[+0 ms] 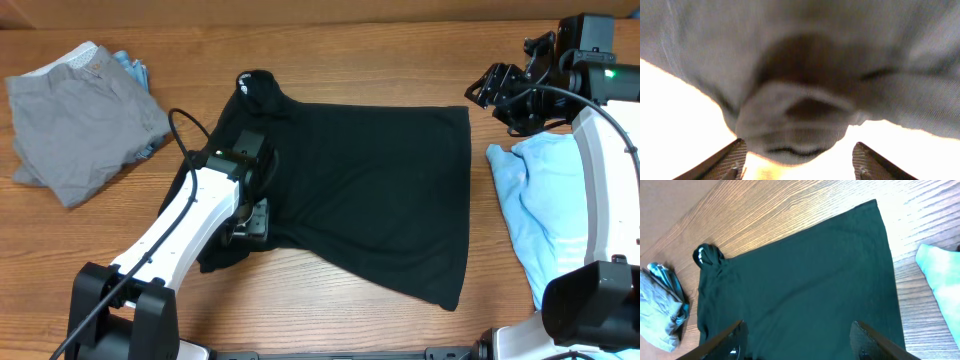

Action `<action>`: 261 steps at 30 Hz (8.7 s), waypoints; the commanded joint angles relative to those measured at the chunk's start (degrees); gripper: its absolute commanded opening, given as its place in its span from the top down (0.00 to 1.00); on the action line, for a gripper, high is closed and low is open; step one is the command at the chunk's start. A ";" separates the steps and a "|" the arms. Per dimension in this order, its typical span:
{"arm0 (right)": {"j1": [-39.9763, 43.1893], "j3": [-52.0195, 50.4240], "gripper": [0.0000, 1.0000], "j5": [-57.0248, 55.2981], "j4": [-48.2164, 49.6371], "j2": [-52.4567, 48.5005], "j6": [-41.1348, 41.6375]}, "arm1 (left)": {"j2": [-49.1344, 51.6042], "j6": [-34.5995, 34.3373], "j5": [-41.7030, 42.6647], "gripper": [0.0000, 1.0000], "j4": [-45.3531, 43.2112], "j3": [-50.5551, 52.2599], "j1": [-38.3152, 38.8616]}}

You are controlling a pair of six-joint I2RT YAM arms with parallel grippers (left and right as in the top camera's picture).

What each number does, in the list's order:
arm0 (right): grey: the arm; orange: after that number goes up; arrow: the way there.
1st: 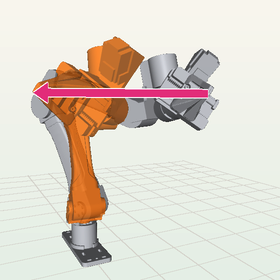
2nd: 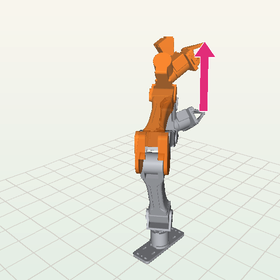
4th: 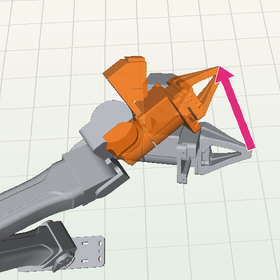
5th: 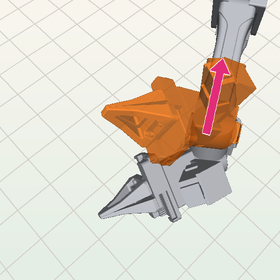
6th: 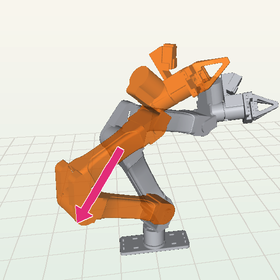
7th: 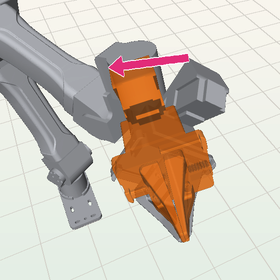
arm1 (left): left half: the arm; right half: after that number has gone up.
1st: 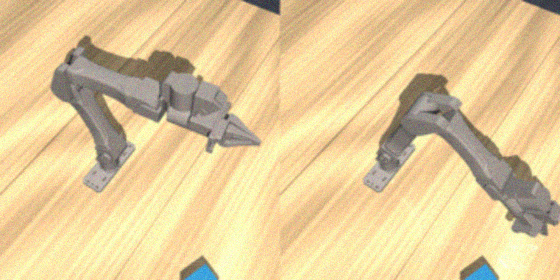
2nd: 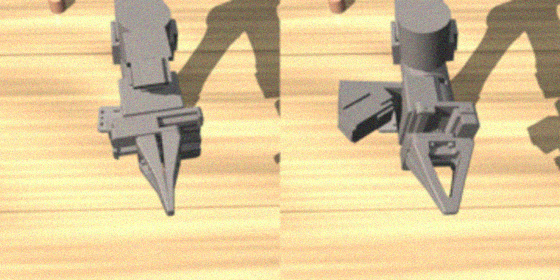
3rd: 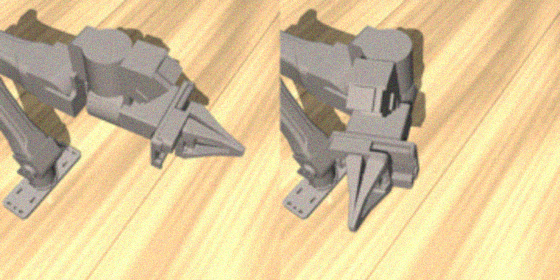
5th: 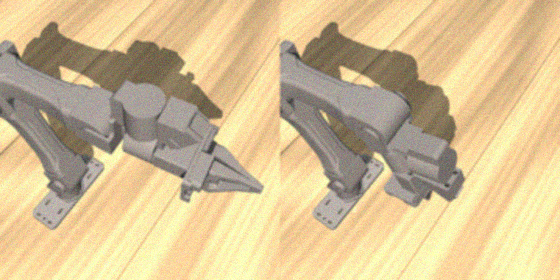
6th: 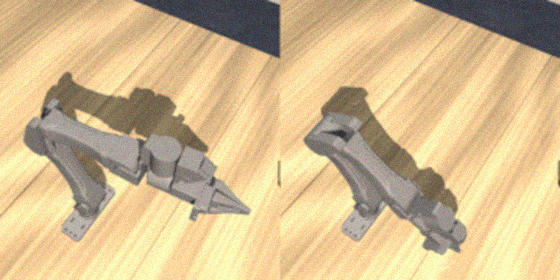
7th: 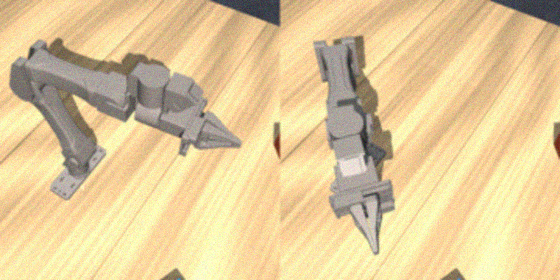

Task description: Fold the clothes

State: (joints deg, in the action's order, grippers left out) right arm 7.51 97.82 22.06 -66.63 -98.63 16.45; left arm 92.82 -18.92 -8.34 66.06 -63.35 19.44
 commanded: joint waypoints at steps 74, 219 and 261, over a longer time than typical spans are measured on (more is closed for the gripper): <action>0.00 0.50 0.29 -0.59 -0.13 0.46 -0.42 | 4.15 7.37 -4.24 0.89 -19.67 10.14 11.34; 6.34 -43.08 0.32 -5.73 18.91 0.42 7.58 | 4.13 -1.05 11.76 0.00 13.42 -1.01 26.05; 7.98 -36.22 0.36 -5.33 24.04 6.51 8.57 | 4.61 6.93 0.63 0.96 -26.23 7.78 -12.81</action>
State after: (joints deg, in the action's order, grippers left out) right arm 15.35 58.78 13.37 -42.15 -96.20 26.24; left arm 96.79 -12.62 -5.98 41.71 -57.47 7.68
